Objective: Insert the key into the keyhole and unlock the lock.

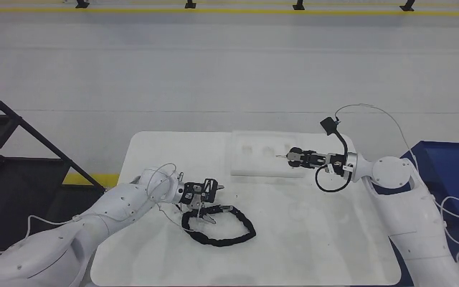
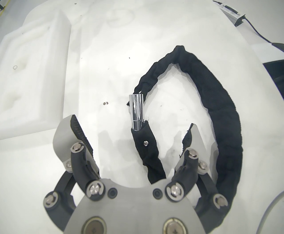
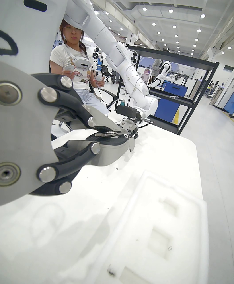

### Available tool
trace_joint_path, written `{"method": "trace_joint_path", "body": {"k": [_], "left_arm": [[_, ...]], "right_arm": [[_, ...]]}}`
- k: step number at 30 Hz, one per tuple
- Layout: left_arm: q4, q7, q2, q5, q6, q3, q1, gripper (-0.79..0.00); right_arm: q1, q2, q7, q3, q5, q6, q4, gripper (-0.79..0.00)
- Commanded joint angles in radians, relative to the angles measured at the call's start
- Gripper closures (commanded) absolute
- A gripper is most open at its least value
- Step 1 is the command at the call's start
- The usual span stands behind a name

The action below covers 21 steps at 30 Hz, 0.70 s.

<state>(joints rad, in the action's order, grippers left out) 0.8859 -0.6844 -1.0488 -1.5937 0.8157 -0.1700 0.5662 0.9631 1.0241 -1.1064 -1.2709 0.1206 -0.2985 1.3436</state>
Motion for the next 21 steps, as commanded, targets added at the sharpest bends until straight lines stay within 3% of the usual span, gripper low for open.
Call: {"method": "trace_joint_path", "body": {"k": [1, 10, 15, 17, 21], "left_arm": [[-0.019, -0.014, -0.014, -0.019, -0.001, 0.000, 0.001, -0.785], [-0.079, -0.037, -0.066, -0.068, 0.003, 0.000, 0.001, -0.773], [-0.106, -0.039, -0.088, -0.090, 0.012, 0.000, 0.000, -0.388], [-0.116, -0.039, -0.095, -0.097, 0.013, -0.001, 0.000, -0.323], [-0.127, -0.048, -0.106, -0.116, 0.015, -0.001, -0.001, -0.031]], "right_arm": [[0.000, 0.000, 0.000, 0.000, 0.000, 0.000, 0.000, 0.000], [0.000, 0.000, 0.000, 0.000, 0.000, 0.000, 0.000, 0.000], [0.000, 0.000, 0.000, 0.000, 0.000, 0.000, 0.000, 0.000], [0.000, 0.000, 0.000, 0.000, 0.000, 0.000, 0.000, 0.000], [0.000, 0.000, 0.000, 0.000, 0.000, 0.000, 0.000, 0.000]]}}
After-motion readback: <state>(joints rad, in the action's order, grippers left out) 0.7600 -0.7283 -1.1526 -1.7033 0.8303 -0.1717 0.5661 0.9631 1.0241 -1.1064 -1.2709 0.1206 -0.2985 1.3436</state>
